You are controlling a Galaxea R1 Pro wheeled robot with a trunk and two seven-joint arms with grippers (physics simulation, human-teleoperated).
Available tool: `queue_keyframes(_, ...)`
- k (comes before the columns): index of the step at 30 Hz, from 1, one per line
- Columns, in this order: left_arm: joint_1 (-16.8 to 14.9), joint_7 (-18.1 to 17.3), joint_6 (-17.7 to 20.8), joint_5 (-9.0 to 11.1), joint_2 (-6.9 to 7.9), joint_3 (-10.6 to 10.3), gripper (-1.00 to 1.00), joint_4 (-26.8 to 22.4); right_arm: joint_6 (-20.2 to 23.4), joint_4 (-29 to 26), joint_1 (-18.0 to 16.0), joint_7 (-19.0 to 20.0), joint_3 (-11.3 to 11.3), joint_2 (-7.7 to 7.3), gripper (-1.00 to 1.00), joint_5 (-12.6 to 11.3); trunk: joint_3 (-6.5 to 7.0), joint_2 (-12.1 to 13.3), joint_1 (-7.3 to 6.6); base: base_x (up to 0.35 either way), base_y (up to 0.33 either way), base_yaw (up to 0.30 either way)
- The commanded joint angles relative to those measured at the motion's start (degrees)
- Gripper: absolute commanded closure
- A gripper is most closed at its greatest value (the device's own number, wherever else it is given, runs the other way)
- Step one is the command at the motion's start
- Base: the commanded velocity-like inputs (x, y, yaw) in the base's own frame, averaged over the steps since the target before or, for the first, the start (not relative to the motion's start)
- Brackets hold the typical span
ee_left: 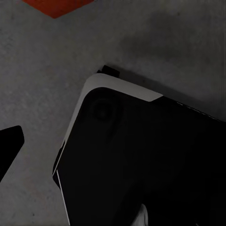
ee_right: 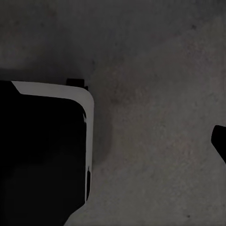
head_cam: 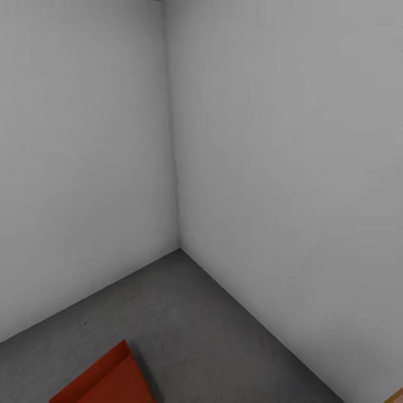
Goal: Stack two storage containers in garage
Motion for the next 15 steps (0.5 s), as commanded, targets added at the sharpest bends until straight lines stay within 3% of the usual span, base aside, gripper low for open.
queue_keyframes(1, 0.0, 0.1, -0.1, 0.0, -0.02, 0.4, -1.0, 0.0, -0.3, 0.2, -0.1, 0.0, 0.5, 0.02, -1.0, -0.5, -0.04, -0.1, 0.04, 0.0, 0.0, 0.0)
queue_keyframes(7, 0.0, 0.1, -0.4, 0.0, -0.02, 0.4, -1.0, 0.0, -0.3, 0.2, -0.1, 0.1, 0.5, 0.02, -1.0, -0.5, 0.49, -0.1, 0.04, 0.0, 0.0, -0.029)
queue_keyframes(15, -0.1, 0.2, -1.0, -0.2, 0.52, 0.4, -1.0, -0.6, -0.7, 0.2, -0.1, 0.0, 0.4, 0.05, -1.0, -0.8, 1.1, -0.1, 0.04, 0.0, 0.0, -0.176)
